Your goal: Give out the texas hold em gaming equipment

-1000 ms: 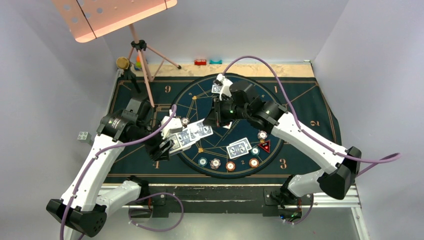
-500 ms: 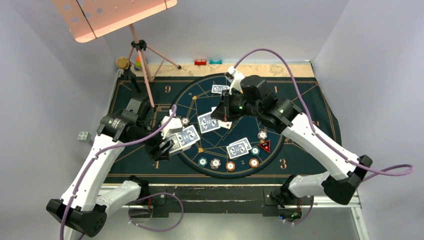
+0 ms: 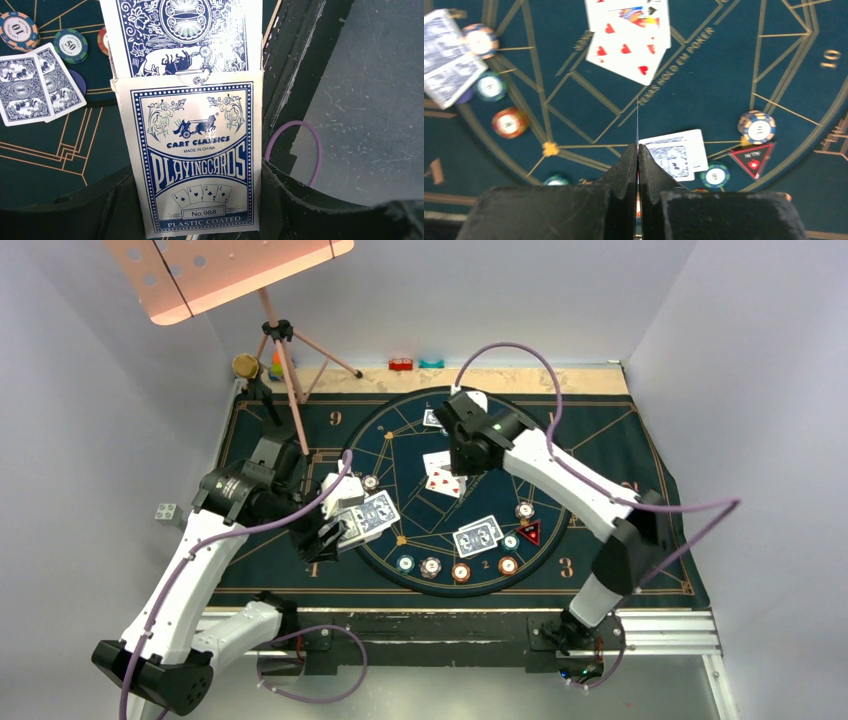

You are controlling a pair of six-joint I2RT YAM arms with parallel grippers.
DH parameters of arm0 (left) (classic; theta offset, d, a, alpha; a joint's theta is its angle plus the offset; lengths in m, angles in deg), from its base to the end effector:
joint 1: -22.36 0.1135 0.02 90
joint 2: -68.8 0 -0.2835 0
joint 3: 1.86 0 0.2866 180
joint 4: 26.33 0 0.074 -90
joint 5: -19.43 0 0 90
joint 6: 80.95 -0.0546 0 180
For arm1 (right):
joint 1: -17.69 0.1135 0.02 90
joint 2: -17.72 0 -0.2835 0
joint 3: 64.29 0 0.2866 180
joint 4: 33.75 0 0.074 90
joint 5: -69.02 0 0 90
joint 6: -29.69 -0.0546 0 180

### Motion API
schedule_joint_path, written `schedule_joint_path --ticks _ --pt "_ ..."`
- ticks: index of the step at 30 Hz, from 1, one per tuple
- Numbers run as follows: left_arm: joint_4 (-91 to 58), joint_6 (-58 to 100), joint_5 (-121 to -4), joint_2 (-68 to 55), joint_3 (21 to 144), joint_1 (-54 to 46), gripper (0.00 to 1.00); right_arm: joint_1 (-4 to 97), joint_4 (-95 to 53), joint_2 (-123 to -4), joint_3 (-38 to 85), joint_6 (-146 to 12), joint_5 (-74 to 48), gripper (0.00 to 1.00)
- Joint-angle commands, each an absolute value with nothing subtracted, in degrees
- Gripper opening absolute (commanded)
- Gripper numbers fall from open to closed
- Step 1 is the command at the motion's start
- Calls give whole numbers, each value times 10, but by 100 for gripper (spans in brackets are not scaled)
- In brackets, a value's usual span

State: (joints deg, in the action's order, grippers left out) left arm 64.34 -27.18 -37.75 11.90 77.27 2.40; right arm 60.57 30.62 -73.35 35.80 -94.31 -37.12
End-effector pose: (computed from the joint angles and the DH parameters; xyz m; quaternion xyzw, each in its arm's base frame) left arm 0.1539 -0.0874 0.3479 0.4904 0.8064 -0.2493 0.2169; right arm 0.2890 0.2476 0.3379 -0.0315 0.9456 0.0783 0.3143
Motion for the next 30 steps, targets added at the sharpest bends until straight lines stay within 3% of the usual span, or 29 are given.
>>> schedule_joint_path --ticks 1,9,18,30 --pt "643 -281 -357 129 790 23 0 616 445 -809 463 -997 -511 0" --pt "643 -279 -355 129 791 22 0 634 427 -902 499 -1019 -544 0" --pt "645 -278 -353 128 785 22 0 655 558 -1086 650 -1089 -670 0" --pt "648 -283 -359 127 786 22 0 660 460 -1114 641 -1036 -591 0"
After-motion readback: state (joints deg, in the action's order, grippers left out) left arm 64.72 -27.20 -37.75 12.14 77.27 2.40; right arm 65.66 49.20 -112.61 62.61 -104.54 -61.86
